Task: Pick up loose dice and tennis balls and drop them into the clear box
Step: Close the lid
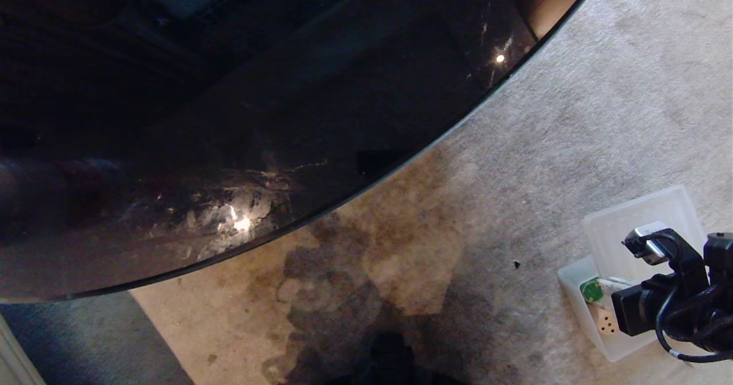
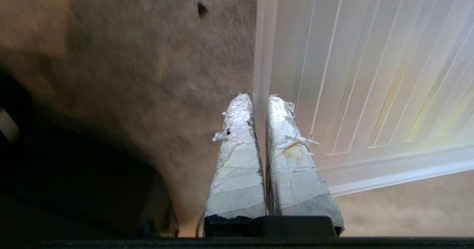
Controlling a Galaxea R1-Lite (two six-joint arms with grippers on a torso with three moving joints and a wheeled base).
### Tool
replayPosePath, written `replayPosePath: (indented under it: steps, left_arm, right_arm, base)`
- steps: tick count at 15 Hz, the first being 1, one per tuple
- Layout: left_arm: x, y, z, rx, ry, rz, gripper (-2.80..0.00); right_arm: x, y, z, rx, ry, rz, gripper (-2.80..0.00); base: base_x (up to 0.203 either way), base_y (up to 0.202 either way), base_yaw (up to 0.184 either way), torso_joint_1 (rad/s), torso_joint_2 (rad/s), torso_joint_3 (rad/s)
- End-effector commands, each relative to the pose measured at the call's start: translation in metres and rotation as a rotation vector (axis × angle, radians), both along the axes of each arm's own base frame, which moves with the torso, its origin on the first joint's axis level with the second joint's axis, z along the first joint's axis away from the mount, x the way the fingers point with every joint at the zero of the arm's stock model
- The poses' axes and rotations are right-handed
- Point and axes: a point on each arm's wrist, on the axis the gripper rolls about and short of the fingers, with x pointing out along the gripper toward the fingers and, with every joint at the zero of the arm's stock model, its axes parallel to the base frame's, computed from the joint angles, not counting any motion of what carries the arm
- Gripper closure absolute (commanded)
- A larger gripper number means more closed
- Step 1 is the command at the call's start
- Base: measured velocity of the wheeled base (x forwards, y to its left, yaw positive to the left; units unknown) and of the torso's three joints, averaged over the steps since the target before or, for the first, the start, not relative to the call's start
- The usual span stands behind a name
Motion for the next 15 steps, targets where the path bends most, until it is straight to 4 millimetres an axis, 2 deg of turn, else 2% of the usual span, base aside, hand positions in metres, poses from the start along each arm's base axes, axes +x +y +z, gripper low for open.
replayPosePath:
  steps: [1, 5, 7, 12, 14, 15]
  left_arm:
    - [0.0, 0.0, 0.0, -0.001, 0.0, 0.0, 0.0]
    - [0.0, 0.0, 0.0, -0.001, 0.0, 0.0, 0.0]
    - [0.0, 0.0, 0.0, -0.001, 0.0, 0.0, 0.0]
    - [0.0, 0.0, 0.0, -0.001, 0.001, 0.0, 0.0]
    - [0.0, 0.0, 0.0, -0.001, 0.002, 0.0, 0.0]
    - [0.0, 0.0, 0.0, -0.001, 0.002, 0.0, 0.0]
  right_arm:
    - [-0.016, -0.001, 0.004, -0.02, 0.046, 0.006, 0.0]
    - [-0.022, -0.001, 0.004, -0.025, 0.08, 0.005, 0.0]
    - [-0.036, -0.002, 0.012, 0.004, 0.059, -0.019, 0.0]
    - [-0.04, -0.002, 0.012, 0.016, 0.071, -0.036, 0.0]
    - [-0.055, -0.005, 0.005, -0.054, 0.086, -0.11, 0.0]
    - [-0.055, -0.005, 0.005, -0.057, 0.088, -0.111, 0.0]
  base:
    - [0.0, 0.0, 0.0, 0.0, 0.0, 0.0]
    - [0.0, 0.0, 0.0, 0.0, 0.0, 0.0]
    - [0.0, 0.0, 0.0, 0.0, 0.0, 0.0]
    - [0.0, 0.0, 0.0, 0.0, 0.0, 0.0]
    - [0.0, 0.0, 0.0, 0.0, 0.0, 0.0]
    - [0.0, 0.0, 0.0, 0.0, 0.0, 0.0]
